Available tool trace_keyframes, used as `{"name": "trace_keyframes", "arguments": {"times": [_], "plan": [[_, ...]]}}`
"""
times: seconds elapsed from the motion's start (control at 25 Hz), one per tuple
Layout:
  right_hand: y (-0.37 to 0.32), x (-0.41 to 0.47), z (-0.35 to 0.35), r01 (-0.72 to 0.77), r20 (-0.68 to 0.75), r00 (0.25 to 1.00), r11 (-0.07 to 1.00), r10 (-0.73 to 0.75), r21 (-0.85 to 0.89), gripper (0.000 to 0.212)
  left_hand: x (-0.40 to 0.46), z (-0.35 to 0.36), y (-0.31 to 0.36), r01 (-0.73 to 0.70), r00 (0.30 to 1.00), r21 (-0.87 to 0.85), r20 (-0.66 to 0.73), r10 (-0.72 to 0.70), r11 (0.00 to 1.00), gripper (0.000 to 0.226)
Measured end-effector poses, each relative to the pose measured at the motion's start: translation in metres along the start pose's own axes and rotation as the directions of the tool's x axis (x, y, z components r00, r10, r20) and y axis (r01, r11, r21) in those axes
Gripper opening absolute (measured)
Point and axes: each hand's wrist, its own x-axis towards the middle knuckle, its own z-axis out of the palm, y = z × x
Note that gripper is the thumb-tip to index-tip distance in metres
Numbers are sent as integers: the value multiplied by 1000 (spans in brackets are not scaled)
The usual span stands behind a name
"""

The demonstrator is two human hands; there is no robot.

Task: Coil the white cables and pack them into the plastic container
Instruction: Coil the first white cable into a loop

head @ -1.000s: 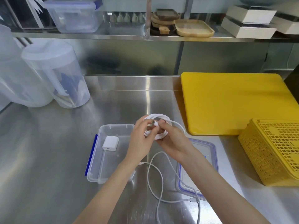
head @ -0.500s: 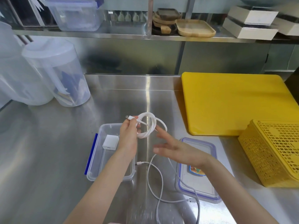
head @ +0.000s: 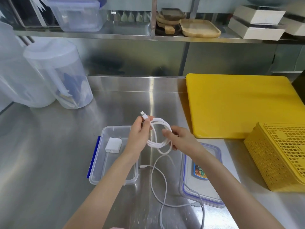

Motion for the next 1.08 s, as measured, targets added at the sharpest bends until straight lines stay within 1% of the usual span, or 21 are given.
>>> {"name": "trace_keyframes", "arguments": {"times": [0.04, 0.12, 0.2, 0.28, 0.36, 0.48, 0.56, 0.6, 0.68, 0.72, 0.76, 0.88, 0.92, 0.96, 1.08], "plan": [[3, 0, 0, -14, -38, 999, 998, 16, 58, 27, 1, -3, 0, 3, 1000, -54, -11, -3, 999, 25], [10, -1, -2, -73, -86, 992, 971, 95, 230, 28, 6, -12, -2, 53, 999, -216, 1, -55, 975, 24], [14, -3, -5, -108, -83, 986, 933, 145, 343, 28, 10, -19, -4, 97, 995, -374, 47, -86, 922, 23], [16, -5, -5, -84, -83, 989, 924, 124, 374, 27, 10, -21, -4, 103, 995, -426, 35, -98, 899, 24], [18, -6, -4, -39, -87, 993, 917, 79, 396, 26, 12, -22, -3, 73, 994, -428, -36, -98, 901, 25], [18, -5, -2, 3, -62, 998, 941, 19, 338, 20, 19, -31, 4, -8, 990, -436, -129, -54, 900, 25], [19, -3, 1, 35, -55, 998, 964, -21, 264, 14, 23, -37, 8, -50, 989, -374, -145, -5, 926, 24], [19, -4, 1, 53, -51, 998, 972, -42, 230, 13, 24, -37, 9, -54, 991, -298, -131, 15, 953, 23], [19, -6, 0, 118, -28, 993, 979, -115, 167, 13, 24, -35, 7, -37, 998, -49, -59, 34, 998, 20], [19, -8, -1, 164, -8, 986, 977, -165, 134, 14, 24, -33, 5, -20, 1000, 59, -8, 20, 998, 19], [19, -11, -2, 206, 15, 978, 973, -209, 108, 17, 23, -31, 2, 7, 999, 123, 36, -11, 992, 16], [18, -13, -7, 265, 32, 963, 962, -267, 72, 21, 17, -27, -4, 102, 983, 211, 129, -131, 972, 2], [17, -12, -8, 276, 26, 960, 959, -278, 62, 19, 15, -26, -3, 120, 971, 242, 173, -164, 963, 5], [16, -11, -8, 284, 18, 958, 958, -285, 51, 17, 13, -26, -3, 138, 953, 245, 230, -196, 960, 12], [14, -8, -8, 275, -31, 961, 960, -274, 47, 18, 7, -27, 0, 222, 873, 164, 407, -270, 961, 28]]}}
